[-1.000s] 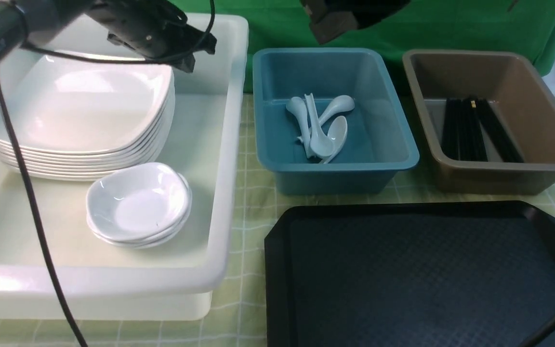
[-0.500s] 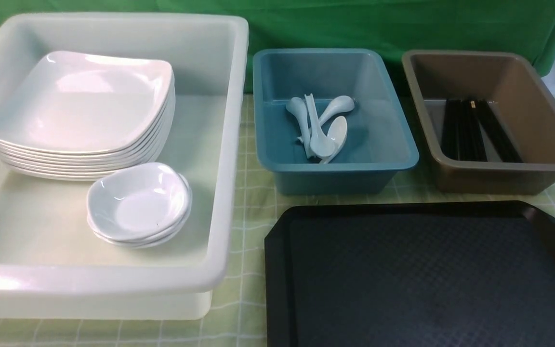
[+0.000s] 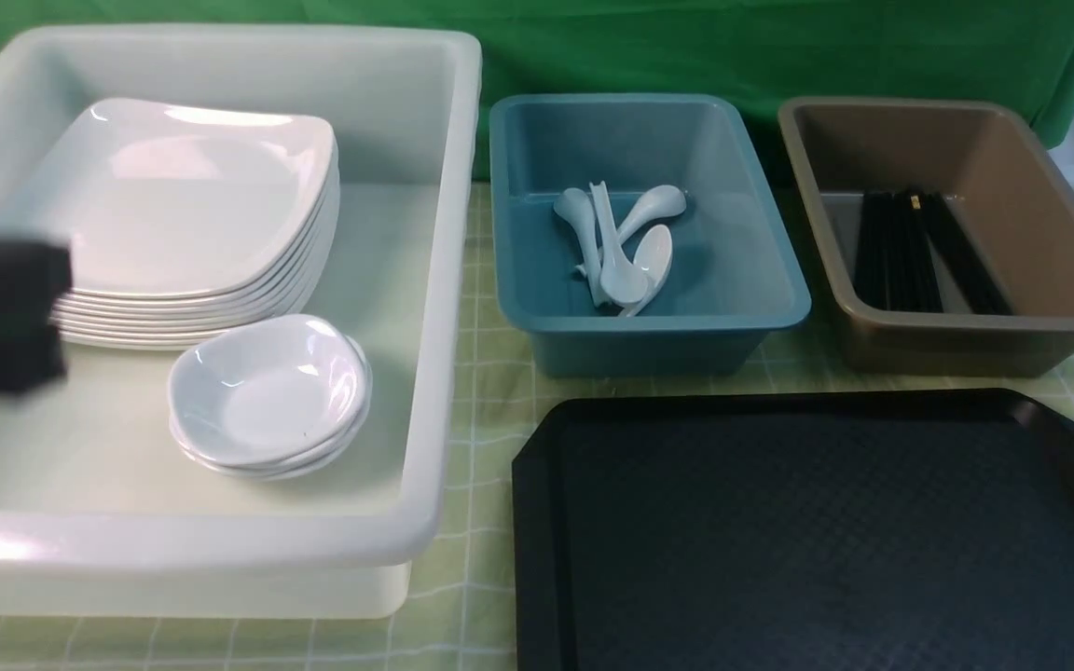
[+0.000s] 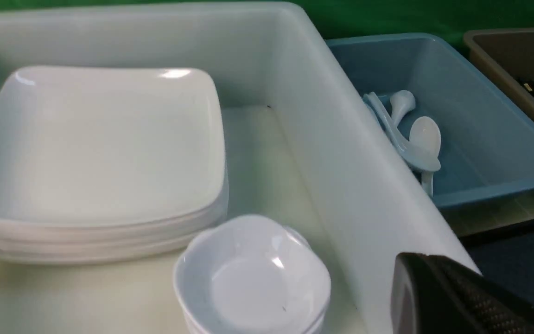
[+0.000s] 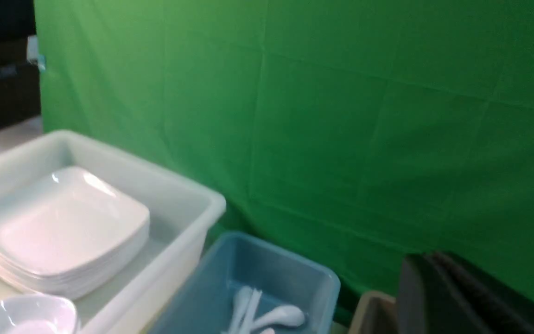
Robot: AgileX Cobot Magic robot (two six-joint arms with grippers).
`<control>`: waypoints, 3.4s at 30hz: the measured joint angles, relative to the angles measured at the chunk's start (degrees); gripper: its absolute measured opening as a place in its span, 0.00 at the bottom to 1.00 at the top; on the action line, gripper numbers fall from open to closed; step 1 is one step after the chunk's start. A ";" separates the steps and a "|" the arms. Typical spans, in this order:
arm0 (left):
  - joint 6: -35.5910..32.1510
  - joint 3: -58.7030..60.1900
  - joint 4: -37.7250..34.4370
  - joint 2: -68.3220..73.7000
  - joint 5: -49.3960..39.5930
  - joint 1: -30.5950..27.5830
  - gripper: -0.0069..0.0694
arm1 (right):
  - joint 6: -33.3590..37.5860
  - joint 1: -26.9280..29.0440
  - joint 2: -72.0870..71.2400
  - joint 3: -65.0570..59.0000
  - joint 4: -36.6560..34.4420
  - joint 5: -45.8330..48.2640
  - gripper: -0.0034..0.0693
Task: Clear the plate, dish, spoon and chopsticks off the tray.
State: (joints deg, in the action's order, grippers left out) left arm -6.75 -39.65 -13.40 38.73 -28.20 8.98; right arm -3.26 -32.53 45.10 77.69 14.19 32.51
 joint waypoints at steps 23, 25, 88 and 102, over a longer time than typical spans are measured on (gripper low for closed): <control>10.69 22.38 -0.13 -21.92 8.77 0.00 0.10 | -12.35 0.00 -37.53 -61.44 0.41 -52.10 0.22; 10.57 22.38 0.35 -21.92 8.81 0.00 0.10 | -12.35 0.00 -37.53 -61.44 0.41 -52.13 0.23; 2.27 40.03 11.24 -38.76 15.46 -11.82 0.10 | -12.38 0.00 -37.53 -61.44 0.41 -52.32 0.37; 2.27 40.03 11.24 -38.76 15.46 -11.82 0.10 | -7.44 0.00 -37.58 -62.02 -3.51 -51.62 0.37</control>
State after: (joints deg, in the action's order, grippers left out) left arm -4.48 0.37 -2.16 -0.04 -12.75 -2.84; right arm -10.70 -32.53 7.53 15.66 10.68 -19.11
